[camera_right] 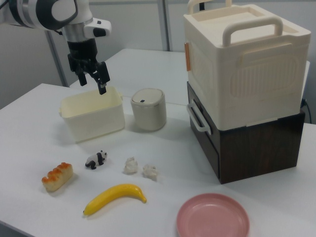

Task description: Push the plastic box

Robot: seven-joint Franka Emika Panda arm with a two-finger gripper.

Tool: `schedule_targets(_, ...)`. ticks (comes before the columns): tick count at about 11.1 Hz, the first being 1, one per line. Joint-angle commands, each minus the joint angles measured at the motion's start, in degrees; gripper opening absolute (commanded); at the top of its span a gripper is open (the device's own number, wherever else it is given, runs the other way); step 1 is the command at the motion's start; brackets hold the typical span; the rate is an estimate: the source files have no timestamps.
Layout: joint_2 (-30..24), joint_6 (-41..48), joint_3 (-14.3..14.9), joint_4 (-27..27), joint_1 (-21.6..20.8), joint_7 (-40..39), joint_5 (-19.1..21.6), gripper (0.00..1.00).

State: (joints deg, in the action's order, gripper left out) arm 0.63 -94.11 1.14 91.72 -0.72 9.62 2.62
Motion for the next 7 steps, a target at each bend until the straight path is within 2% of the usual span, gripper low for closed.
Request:
schedule_targets(1, -1.9, -1.3, 1.9, 2.1, -1.9, 0.2, 1.4, 1.0)
schedule_targets(7, -1.9, -1.3, 2.0, 1.7, -1.7, 0.0, 1.3, 1.0)
